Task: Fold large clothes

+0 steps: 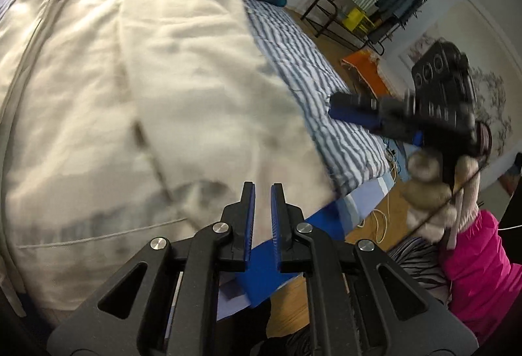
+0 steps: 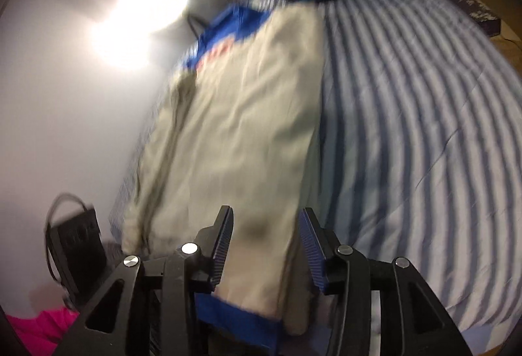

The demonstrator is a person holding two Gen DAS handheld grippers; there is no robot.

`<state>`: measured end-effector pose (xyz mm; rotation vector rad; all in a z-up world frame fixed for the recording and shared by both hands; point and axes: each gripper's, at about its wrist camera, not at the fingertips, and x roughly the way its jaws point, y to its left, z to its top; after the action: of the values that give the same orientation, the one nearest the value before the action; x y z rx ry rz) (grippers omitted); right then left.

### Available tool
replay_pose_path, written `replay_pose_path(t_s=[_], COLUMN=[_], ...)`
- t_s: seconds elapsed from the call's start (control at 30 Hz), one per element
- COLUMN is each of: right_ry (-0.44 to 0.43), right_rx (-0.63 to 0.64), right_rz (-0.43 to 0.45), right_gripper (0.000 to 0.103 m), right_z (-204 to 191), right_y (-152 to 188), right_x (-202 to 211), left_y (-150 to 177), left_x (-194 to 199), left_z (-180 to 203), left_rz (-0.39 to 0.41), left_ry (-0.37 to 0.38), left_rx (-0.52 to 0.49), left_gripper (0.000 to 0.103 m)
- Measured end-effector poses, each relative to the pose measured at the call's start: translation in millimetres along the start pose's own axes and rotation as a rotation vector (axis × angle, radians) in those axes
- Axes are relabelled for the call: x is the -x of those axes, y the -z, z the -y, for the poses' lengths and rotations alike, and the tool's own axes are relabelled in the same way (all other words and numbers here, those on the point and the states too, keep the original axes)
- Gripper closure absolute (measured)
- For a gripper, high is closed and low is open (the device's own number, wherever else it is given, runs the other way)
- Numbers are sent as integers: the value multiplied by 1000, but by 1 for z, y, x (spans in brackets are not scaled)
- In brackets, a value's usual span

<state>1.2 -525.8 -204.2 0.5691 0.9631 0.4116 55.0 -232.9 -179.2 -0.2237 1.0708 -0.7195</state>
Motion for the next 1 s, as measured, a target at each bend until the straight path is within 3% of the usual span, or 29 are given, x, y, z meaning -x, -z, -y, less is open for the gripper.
replay_pose_path(t_s=[0.1, 0.2, 0.37, 0.47, 0.67, 0.7, 0.73, 0.83, 1.0], right_ry=[-20, -23, -38, -54, -125, -142, -149, -156, -165], right_rx=[-67, -111, -176, -200, -238, -241, -235, -229, -232], right_rz=[82, 127, 177, 192, 236, 242, 244, 238, 192], right_gripper=[57, 57, 57, 57, 52, 52, 50, 48, 48], right_z=[23, 43, 69, 80, 92, 92, 91, 88, 84], right_y=[-9, -10, -7, -11, -35, -42, -49, -70, -98], right_x=[18, 30, 40, 40, 32, 28, 23, 3, -36], left_y=[-15, -26, -38, -38, -40, -41, -40, -44, -47], left_x=[-14, -36, -79, -100, -112, -113, -113, -107, -77], left_z=[19, 33, 48, 55, 64, 66, 65, 46, 24], left_rz=[-27, -75, -126, -143, -140, -133, -121, -126, -96], left_ry=[-31, -35, -104, -194, -258, -262, -270, -185, -24], left_rx=[5, 7, 54, 7, -88, -106, -113, -43, 99], left_gripper=[93, 48, 46, 46, 46, 54, 73, 95, 98])
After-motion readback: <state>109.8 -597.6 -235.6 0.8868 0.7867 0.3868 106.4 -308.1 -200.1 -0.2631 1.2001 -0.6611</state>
